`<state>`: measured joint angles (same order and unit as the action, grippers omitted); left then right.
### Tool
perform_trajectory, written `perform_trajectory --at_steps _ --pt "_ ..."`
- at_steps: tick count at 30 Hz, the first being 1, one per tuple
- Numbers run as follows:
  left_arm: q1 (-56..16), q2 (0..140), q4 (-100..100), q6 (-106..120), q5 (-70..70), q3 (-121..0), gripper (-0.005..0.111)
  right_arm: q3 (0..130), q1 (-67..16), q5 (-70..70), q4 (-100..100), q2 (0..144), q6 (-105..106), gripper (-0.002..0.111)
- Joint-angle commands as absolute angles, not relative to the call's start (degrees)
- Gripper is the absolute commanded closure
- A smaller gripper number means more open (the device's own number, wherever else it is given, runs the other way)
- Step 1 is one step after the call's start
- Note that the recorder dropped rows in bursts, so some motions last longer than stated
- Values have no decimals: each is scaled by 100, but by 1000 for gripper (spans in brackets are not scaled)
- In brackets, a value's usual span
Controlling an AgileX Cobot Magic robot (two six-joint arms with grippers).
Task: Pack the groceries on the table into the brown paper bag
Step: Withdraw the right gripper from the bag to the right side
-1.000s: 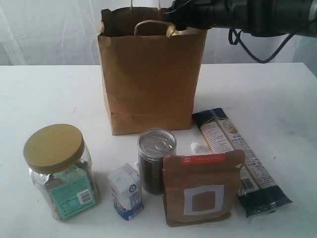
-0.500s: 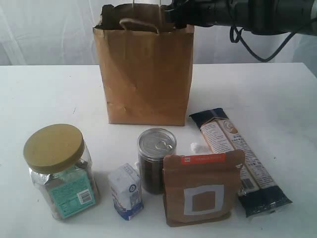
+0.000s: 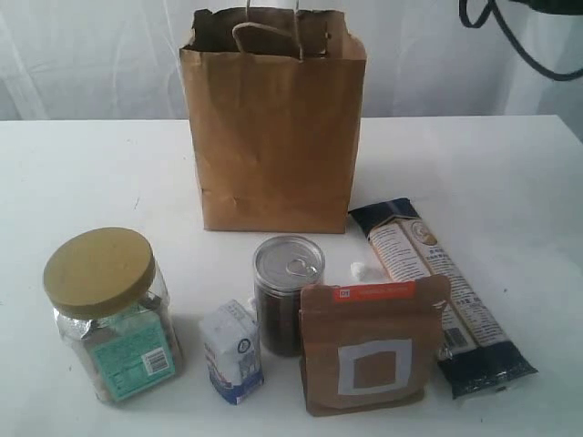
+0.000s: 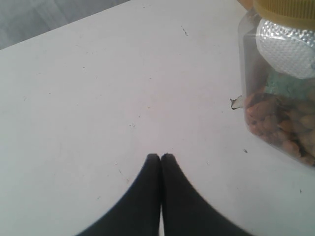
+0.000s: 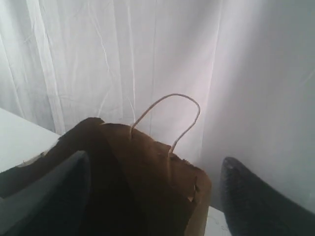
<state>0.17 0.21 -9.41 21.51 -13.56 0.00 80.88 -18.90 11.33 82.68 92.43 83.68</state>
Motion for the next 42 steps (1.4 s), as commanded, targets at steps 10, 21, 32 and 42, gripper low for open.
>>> perform_trajectory --at_steps 10,21,32,42 --pt "-11 0 -987 2145 -1349 0 107 6385 -1889 1231 7294 7862 8325 83" --pt "-11 0 -987 2145 -1349 0 107 5043 -1878 0 6149 6758 8683 108" --pt "-11 0 -987 2145 -1349 0 107 4031 -1429 -3702 8226 7611 9673 108" --pt "-11 0 -987 2145 -1349 0 107 4625 -910 154 9995 8189 11293 108"
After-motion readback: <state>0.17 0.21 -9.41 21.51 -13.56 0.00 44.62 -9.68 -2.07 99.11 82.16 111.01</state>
